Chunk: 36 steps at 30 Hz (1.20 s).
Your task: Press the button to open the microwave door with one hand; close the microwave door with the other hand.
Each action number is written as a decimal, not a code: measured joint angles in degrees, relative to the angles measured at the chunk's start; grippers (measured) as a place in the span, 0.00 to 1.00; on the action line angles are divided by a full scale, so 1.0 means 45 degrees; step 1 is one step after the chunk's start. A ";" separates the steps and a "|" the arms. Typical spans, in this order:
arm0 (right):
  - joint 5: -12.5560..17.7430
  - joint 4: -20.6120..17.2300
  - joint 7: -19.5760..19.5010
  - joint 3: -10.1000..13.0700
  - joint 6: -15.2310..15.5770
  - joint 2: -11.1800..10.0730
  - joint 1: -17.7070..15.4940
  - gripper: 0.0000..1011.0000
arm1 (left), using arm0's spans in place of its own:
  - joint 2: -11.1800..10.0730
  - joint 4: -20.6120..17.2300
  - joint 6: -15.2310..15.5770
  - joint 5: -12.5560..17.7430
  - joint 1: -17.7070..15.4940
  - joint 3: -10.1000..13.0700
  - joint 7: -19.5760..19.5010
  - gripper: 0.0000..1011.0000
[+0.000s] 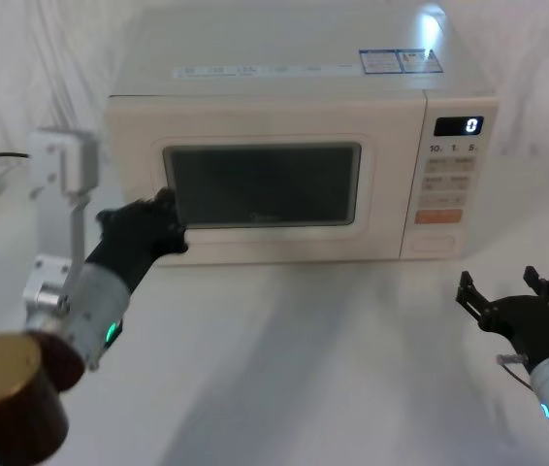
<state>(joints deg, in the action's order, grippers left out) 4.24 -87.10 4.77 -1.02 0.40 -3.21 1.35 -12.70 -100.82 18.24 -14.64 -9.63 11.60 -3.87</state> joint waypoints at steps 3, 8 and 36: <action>0.0000 -0.0001 0.0001 0.0000 0.0000 0.0000 0.0000 0.99 | -0.0114 -0.0237 -0.0409 0.0186 0.0674 -0.0332 0.0145 0.00; 0.0000 -0.0001 0.0000 0.0000 0.0001 0.0000 0.0000 0.99 | -0.0088 -0.0360 -0.1274 0.0545 0.1642 -0.0863 0.0463 0.00; 0.0000 0.0000 0.0001 -0.0001 0.0000 0.0001 0.0000 0.99 | 0.1344 0.0901 -0.3740 0.2053 0.3820 -0.2017 0.1749 0.75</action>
<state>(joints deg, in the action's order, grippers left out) 4.24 -87.10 4.78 -1.02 0.40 -3.20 1.35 -6.65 -96.77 1.40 -5.40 7.56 2.52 4.00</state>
